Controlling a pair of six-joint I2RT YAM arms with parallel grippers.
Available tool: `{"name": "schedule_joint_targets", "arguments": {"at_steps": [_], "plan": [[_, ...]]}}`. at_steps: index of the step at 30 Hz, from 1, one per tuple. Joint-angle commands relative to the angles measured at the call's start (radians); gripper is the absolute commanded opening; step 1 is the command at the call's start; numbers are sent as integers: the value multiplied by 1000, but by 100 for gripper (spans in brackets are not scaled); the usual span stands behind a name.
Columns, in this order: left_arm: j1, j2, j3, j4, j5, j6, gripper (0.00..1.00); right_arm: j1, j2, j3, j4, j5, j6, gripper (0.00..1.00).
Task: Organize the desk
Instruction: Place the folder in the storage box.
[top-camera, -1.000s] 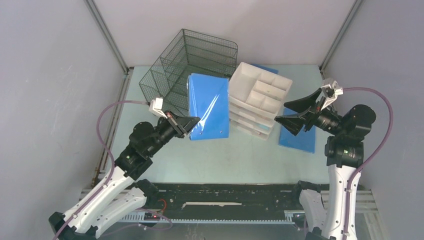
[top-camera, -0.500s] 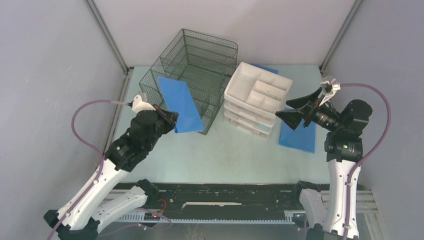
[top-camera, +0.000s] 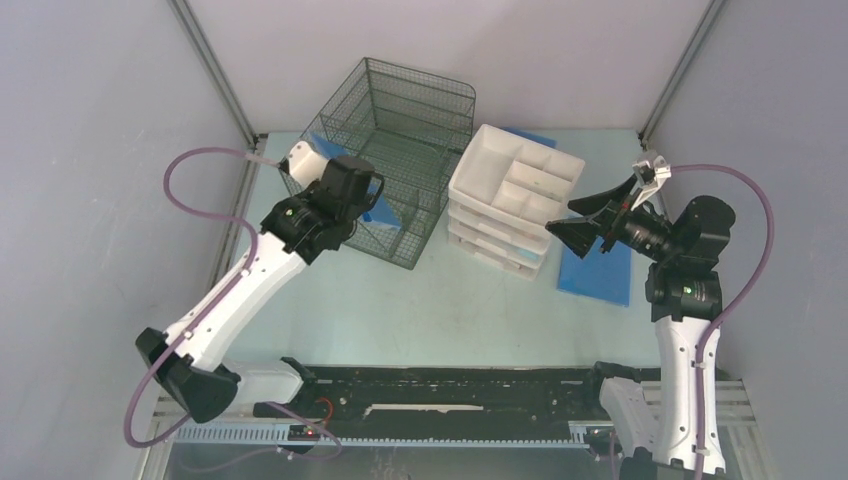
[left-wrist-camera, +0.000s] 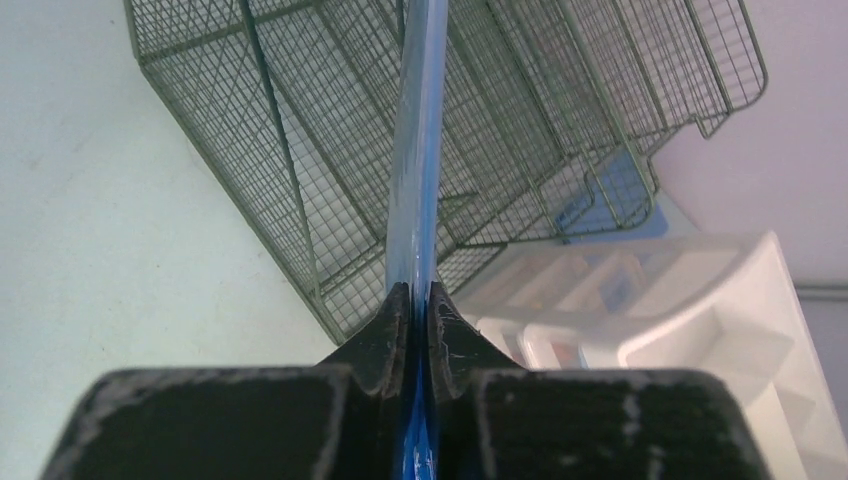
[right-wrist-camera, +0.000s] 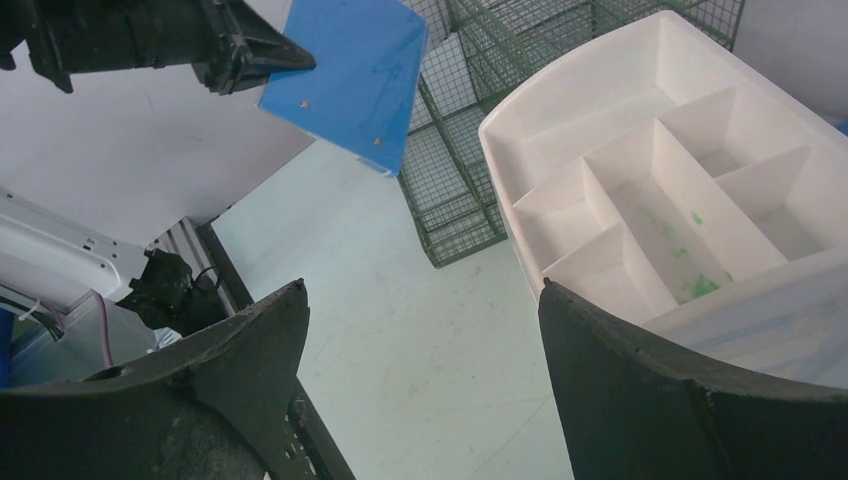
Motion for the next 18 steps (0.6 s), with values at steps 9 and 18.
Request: {"name": "schedule_joint_targets", "arguments": {"at_steps": [9,18], "plan": [[-16,165,157,-162,-202,-172,12,32,-11,13,-9,49,-44,92],[-152,169,272,-280,-442,-206,10,46,-11,13,-13,62,-53,91]]}}
